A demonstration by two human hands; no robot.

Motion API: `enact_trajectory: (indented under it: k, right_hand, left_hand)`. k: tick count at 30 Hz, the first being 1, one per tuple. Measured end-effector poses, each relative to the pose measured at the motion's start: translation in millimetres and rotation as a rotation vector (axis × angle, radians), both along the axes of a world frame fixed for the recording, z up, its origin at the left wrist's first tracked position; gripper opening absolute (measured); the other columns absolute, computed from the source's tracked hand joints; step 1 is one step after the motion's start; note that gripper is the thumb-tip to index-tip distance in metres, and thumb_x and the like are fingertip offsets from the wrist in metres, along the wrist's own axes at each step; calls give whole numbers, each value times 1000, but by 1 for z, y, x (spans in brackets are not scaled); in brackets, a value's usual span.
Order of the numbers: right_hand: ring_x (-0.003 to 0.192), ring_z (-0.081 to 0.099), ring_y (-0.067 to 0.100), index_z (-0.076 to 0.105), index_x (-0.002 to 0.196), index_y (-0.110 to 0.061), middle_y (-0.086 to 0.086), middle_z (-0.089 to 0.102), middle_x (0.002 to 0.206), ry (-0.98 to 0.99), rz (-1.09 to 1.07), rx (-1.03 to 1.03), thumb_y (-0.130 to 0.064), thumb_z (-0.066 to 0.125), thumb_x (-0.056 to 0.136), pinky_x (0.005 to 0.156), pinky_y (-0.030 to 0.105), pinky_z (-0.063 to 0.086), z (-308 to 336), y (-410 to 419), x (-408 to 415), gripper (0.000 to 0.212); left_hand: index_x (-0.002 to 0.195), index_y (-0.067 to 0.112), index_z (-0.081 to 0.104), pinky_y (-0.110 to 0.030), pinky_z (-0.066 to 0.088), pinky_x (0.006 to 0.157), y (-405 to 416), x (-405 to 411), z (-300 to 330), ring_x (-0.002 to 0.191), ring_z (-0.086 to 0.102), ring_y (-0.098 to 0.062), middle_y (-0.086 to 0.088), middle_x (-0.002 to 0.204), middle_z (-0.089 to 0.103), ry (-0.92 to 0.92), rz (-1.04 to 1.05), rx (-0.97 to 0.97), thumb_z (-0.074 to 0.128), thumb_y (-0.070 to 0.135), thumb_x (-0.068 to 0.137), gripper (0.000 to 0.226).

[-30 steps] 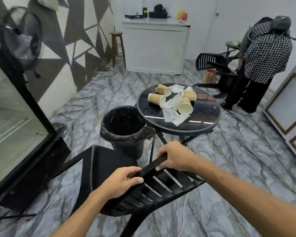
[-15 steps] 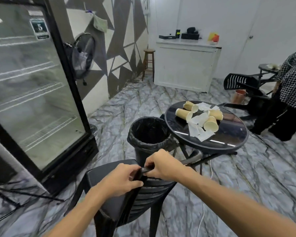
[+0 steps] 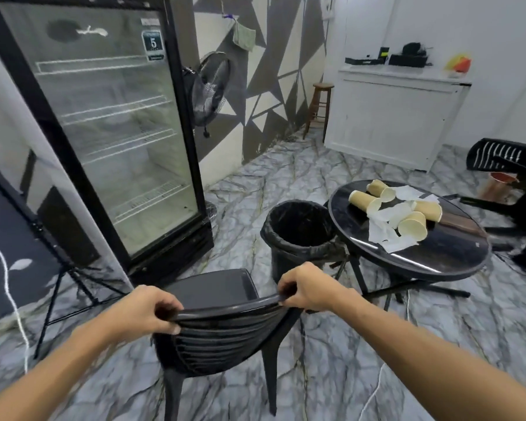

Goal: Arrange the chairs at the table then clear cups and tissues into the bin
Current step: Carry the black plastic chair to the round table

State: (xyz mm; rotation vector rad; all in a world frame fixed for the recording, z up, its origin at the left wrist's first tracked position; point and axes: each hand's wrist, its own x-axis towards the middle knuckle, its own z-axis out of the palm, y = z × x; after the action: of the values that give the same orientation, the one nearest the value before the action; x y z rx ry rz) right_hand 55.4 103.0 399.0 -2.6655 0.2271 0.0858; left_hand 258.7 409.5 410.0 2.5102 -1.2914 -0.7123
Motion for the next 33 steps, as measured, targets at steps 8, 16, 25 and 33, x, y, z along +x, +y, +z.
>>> enact_trajectory:
  k: [8, 16, 25, 33]
  right_hand:
    - [80, 65, 8, 72, 94, -23, -6, 73, 89, -5, 128, 31, -23, 76, 75, 77, 21, 52, -43, 49, 52, 19]
    - [75, 63, 8, 70, 84, -24, -11, 68, 78, 29, 144, 0, -33, 80, 72, 74, 26, 53, -64, 54, 75, 19]
    - [75, 60, 7, 73, 88, -21, -8, 68, 77, 94, 188, -6, -30, 82, 76, 71, 21, 48, -71, 42, 82, 17]
    - [79, 63, 15, 71, 85, -18, -7, 66, 77, 30, 137, -31, -17, 77, 77, 69, 23, 44, -75, 36, 87, 10]
  left_hand:
    - [77, 33, 75, -21, 44, 65, 102, -10, -35, 69, 64, 3, 18, 73, 72, 49, 289, -21, 86, 48, 68, 21]
    - [87, 22, 78, -25, 48, 69, 134, -24, -53, 81, 72, -19, -4, 85, 77, 174, 498, -224, 88, 29, 72, 20]
    - [83, 33, 79, -20, 46, 64, 131, -19, -54, 67, 67, 0, 11, 77, 76, 148, 478, -203, 84, 32, 77, 7]
    - [69, 27, 78, -9, 44, 60, 118, -13, -53, 70, 66, 5, 17, 71, 75, 69, 547, -283, 83, 20, 78, 12]
